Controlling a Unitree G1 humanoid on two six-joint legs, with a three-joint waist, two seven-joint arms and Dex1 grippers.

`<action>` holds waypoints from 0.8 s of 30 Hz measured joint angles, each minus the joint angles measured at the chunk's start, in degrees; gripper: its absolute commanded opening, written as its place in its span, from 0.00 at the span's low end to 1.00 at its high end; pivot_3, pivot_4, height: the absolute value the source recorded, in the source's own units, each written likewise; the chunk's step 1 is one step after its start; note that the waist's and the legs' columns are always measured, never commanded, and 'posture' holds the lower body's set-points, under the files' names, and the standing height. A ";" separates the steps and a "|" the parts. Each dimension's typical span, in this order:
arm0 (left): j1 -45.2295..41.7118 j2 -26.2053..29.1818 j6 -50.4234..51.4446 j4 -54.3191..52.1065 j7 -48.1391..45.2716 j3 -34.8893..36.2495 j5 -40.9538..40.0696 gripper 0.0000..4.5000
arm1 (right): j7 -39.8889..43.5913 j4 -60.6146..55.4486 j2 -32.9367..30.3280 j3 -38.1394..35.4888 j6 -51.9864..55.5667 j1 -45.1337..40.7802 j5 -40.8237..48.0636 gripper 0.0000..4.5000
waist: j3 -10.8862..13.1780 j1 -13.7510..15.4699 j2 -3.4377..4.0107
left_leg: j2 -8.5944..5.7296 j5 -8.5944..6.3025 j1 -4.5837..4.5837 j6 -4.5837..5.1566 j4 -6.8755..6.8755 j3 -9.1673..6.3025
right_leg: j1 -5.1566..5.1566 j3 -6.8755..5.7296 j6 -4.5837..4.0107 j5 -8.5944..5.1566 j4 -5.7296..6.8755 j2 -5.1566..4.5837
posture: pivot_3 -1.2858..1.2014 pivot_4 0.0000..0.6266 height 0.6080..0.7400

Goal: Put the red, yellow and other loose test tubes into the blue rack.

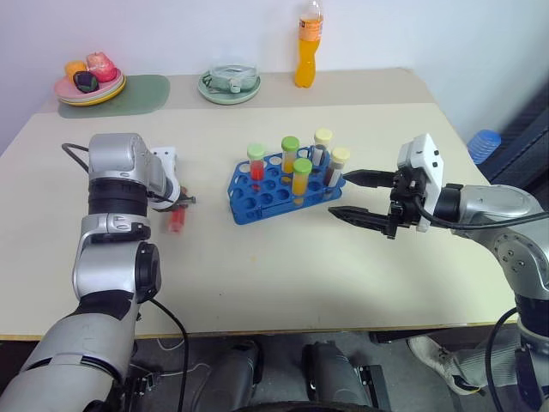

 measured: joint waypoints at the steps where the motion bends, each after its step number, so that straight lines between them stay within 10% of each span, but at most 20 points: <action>1: 0.19 0.26 0.06 -0.18 -0.19 0.20 -0.01 0.17 | -0.07 -0.01 0.07 0.00 0.15 -0.05 0.00 0.91 | 0.00 -0.13 0.00 | 0.00 0.00 0.00 0.00 0.01 0.01 | -0.05 0.02 0.00 0.00 0.05 0.00 | 0.52 0.24 1.00; 7: 13.94 3.69 -5.52 -21.67 -8.43 0.28 -4.36 0.17 | -1.37 -0.23 1.17 -0.13 0.99 -0.25 0.06 0.91 | 0.00 -1.14 0.00 | 0.01 0.22 -0.02 -0.37 -0.05 0.12 | -0.24 0.08 -0.02 -0.01 0.26 -0.05 | 0.52 0.24 1.00; 13: 29.55 0.32 -32.65 -44.33 -32.65 5.70 -19.00 0.17 | -3.96 -2.10 2.58 -0.95 2.02 1.92 1.53 0.91 | 0.01 0.08 -0.02 | 0.01 0.21 -0.11 -0.35 0.07 0.15 | -0.18 0.02 -0.07 0.02 0.09 -0.11 | 0.52 0.24 1.00; 24: 34.68 -10.12 -83.53 -36.05 -42.16 -2.66 -10.79 0.17 | -8.31 -5.76 1.62 -5.56 4.44 7.83 3.26 0.91 | 0.00 0.37 -0.01 | 0.01 -0.03 -0.11 0.08 0.09 0.18 | 0.00 0.00 -0.07 0.05 -0.20 -0.11 | 0.52 0.24 1.00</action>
